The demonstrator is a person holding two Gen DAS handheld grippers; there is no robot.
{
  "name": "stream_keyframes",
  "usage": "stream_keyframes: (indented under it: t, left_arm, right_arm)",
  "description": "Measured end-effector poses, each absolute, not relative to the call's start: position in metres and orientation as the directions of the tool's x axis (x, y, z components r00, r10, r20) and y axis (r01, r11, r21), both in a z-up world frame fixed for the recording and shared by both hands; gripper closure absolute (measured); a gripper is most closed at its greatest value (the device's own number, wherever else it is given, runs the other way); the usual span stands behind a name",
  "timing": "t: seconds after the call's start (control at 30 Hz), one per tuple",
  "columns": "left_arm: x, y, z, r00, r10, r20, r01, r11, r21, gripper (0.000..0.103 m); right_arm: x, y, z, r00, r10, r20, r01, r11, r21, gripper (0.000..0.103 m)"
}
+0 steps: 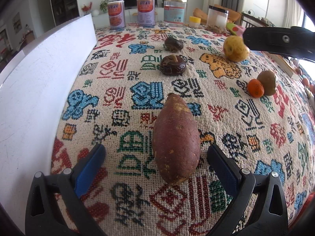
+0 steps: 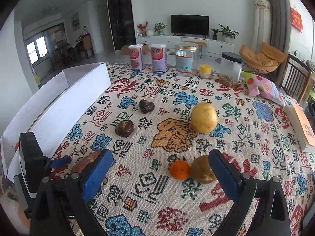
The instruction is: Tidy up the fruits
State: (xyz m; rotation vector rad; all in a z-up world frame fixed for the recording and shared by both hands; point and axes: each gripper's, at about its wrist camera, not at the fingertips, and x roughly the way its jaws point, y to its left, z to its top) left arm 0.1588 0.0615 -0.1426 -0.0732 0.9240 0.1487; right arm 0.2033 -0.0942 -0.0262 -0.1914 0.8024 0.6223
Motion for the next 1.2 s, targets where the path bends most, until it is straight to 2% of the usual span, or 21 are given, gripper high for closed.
stream_keyframes:
  t: [0.07,0.2,0.33,0.37,0.4,0.43,0.63,0.83,1.07,1.2]
  left_arm:
    - [0.159,0.061,-0.143,0.593,0.096,-0.799,-0.159,0.987,0.001,0.0]
    - [0.159,0.061,-0.142,0.594,0.097,-0.799,-0.16,0.987,0.001,0.0]
    - [0.159,0.061,-0.143,0.594,0.097,-0.799,-0.16,0.987,0.001,0.0]
    - [0.159,0.061,-0.143,0.594,0.097,-0.799,-0.16,0.987,0.001,0.0]
    - [0.159,0.061,-0.143,0.593,0.097,-0.799,-0.159,0.987,0.001,0.0]
    - [0.159,0.061,-0.143,0.594,0.096,-0.799,-0.159,0.987,0.001,0.0]
    - [0.159,0.061,-0.143,0.594,0.097,-0.799,-0.159,0.987,0.001,0.0]
    - [0.159,0.061,-0.142,0.594,0.097,-0.799,-0.159,0.987,0.001,0.0]
    - [0.159,0.061,-0.142,0.594,0.098,-0.799,-0.16,0.987,0.002,0.0]
    - [0.159,0.061,-0.142,0.594,0.097,-0.799,-0.159,0.987,0.001,0.0]
  right_arm:
    - [0.222,-0.05,-0.045,0.442,0.468,-0.765,-0.649,0.756,0.088,0.011]
    - [0.249,0.005,-0.091,0.323,0.449,-0.833,-0.684,0.719,0.122,0.03]
    - [0.257,0.024,-0.113,0.311,0.42,-0.852,-0.695,0.712,0.097,0.038]
    - [0.256,0.026,-0.114,0.337,0.405,-0.85,-0.7,0.712,0.062,0.044]
    - [0.255,0.028,-0.113,0.357,0.385,-0.851,-0.699,0.714,0.03,0.055]
    - [0.255,0.027,-0.113,0.369,0.376,-0.85,-0.691,0.723,0.019,0.058]
    - [0.258,-0.013,-0.081,0.384,0.443,-0.81,-0.602,0.786,0.144,0.059]
    - [0.207,-0.095,-0.031,0.427,0.462,-0.777,-0.577,0.801,0.159,0.059]
    - [0.157,-0.233,-0.052,0.482,0.319,-0.816,-0.382,0.915,0.132,0.058]
    - [0.151,-0.282,-0.083,0.509,0.183,-0.841,-0.293,0.956,0.03,0.058]
